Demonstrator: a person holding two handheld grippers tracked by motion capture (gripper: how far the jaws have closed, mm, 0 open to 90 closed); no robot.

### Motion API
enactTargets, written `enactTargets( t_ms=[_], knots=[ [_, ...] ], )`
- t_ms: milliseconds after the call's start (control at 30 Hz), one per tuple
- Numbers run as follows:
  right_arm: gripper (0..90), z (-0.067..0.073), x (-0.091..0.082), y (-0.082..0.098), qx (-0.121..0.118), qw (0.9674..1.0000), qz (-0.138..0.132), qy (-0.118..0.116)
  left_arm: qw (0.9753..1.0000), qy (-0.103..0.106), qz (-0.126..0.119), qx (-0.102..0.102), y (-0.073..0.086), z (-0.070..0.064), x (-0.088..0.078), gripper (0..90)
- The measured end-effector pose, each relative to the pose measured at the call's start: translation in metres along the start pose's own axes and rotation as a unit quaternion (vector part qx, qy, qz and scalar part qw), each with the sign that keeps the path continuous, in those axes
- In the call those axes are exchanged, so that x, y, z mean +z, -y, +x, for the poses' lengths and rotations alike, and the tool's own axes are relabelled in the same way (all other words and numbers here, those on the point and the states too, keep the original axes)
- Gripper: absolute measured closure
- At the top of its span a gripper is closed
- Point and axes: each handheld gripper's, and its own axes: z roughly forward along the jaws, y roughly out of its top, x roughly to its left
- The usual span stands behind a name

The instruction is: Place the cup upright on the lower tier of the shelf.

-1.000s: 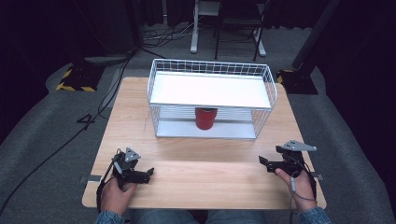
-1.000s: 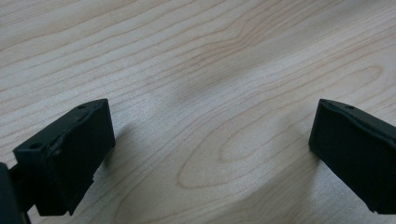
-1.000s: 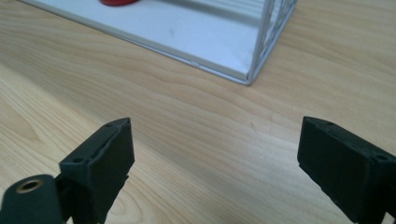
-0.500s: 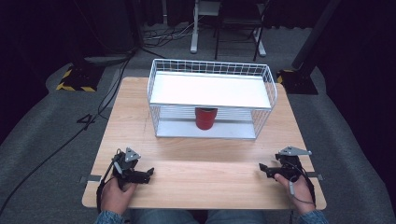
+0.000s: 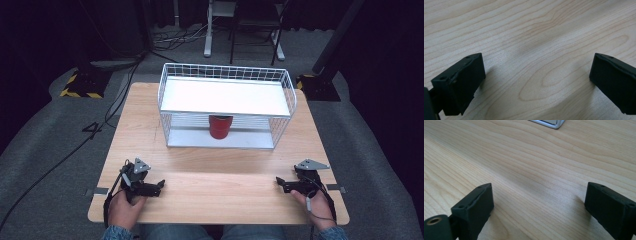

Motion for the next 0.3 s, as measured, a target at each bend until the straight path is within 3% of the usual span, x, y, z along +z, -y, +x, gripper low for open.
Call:
enactTargets(
  t_ms=[200,300],
  knots=[
    [8.8,-0.0005,-0.0005,0.0004,0.000,1.0000,0.001,0.000,1.0000,-0.003,-0.001,-0.002,-0.0006,0.0009,0.0006,0.4],
    [8.8,0.0004,-0.0008,0.0007,0.006,1.0000,0.001,0.007,0.9998,-0.013,0.000,-0.013,-0.0002,-0.0012,0.0002,0.0]
  ],
)
